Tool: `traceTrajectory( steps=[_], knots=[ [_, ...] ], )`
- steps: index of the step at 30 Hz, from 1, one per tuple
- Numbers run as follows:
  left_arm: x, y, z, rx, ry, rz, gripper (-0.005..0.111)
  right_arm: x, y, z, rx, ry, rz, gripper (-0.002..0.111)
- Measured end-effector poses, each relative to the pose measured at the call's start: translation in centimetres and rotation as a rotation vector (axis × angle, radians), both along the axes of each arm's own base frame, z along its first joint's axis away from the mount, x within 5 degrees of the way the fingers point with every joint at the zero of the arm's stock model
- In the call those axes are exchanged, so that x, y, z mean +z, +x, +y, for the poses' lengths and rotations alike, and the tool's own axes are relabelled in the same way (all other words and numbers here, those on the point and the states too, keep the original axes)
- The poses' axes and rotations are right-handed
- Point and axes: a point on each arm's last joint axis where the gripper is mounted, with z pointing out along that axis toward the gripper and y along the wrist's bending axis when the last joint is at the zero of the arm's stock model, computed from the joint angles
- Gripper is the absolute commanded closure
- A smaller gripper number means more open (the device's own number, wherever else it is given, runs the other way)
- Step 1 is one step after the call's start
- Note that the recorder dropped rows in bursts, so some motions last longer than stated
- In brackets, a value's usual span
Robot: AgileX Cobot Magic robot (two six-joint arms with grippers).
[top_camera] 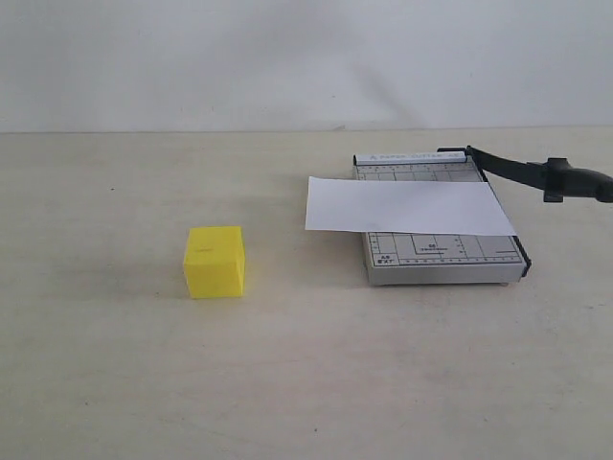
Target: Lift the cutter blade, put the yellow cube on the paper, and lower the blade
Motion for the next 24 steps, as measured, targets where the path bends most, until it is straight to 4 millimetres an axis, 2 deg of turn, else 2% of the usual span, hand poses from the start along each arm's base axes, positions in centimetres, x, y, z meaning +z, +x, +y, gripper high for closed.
traceTrajectory(
  steps=[12,17,21,24],
  knots=[
    [3.8,-0.2,0.5,0.039,-0.300,-0.404,0.102,0.0,0.0,0.0,0.000,0.000,0.000,0.061],
    [4.6,-0.4,0.6,0.031,-0.416,-0.488,0.102,0.0,0.0,0.0,0.000,0.000,0.000,0.061],
    [4.7,-0.4,0.6,0.018,-0.516,-0.486,0.102,0.0,0.0,0.0,-0.001,0.000,0.000,0.061],
    [4.8,-0.5,0.3,-0.027,-0.521,-0.480,0.102,0.0,0.0,0.0,-0.001,0.000,0.000,0.061]
  ],
)
